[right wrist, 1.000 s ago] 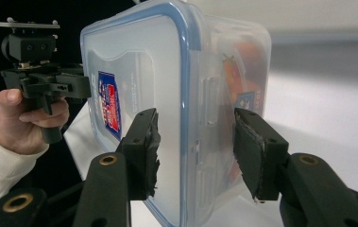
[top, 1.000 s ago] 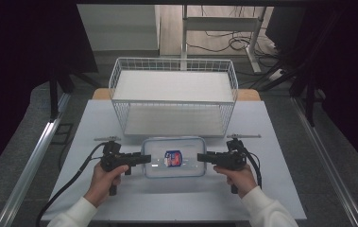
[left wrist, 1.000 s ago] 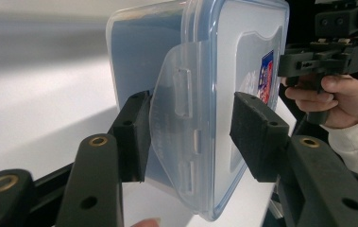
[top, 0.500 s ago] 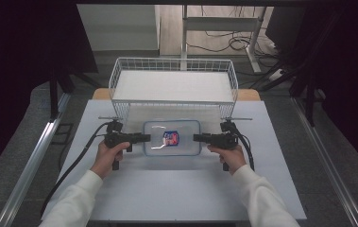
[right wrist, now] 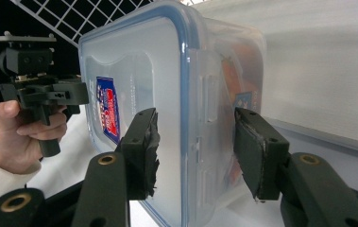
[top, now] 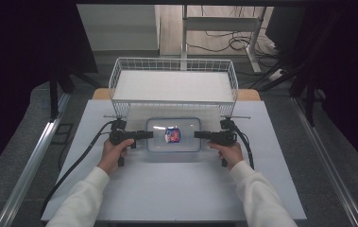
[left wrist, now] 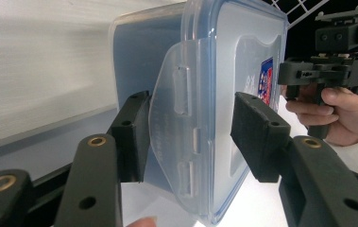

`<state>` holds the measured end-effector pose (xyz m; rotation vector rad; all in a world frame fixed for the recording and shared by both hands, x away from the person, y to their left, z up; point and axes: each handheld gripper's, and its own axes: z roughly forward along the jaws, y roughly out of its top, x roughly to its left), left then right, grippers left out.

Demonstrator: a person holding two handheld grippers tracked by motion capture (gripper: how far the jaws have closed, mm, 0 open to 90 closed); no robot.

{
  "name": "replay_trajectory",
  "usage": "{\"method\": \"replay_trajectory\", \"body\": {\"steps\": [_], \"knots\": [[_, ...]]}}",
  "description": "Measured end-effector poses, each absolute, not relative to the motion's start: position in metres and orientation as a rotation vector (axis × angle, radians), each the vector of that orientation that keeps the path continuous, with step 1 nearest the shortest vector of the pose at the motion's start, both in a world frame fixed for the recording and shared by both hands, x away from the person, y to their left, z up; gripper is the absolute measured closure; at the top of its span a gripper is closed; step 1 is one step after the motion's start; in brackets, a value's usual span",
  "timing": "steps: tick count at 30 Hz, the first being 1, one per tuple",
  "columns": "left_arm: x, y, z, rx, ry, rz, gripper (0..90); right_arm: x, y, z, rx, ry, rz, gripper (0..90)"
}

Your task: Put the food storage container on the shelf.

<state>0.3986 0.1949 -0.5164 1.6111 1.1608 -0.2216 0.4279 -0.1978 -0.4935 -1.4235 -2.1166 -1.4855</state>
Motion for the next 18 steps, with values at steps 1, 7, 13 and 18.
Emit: {"method": "replay_trajectory", "body": {"steps": [1,7,13,18], "knots": [[0.399,0.195,-0.517,1.608,1.165,-0.221,49.0,0.429,-0.198,-0.495,-1.434,-2.104,-1.487,51.3],[0.404,0.196,-0.519,1.582,1.19,-0.248,48.7,0.432,-0.198,-0.498,-1.488,-2.041,-1.496,50.7],[0.409,0.196,-0.523,1.531,1.22,-0.275,48.3,0.433,-0.197,-0.499,-1.553,-1.975,-1.487,50.2],[0.413,0.196,-0.527,1.523,1.219,-0.269,47.4,0.433,-0.196,-0.5,-1.61,-1.947,-1.495,49.5]]}}
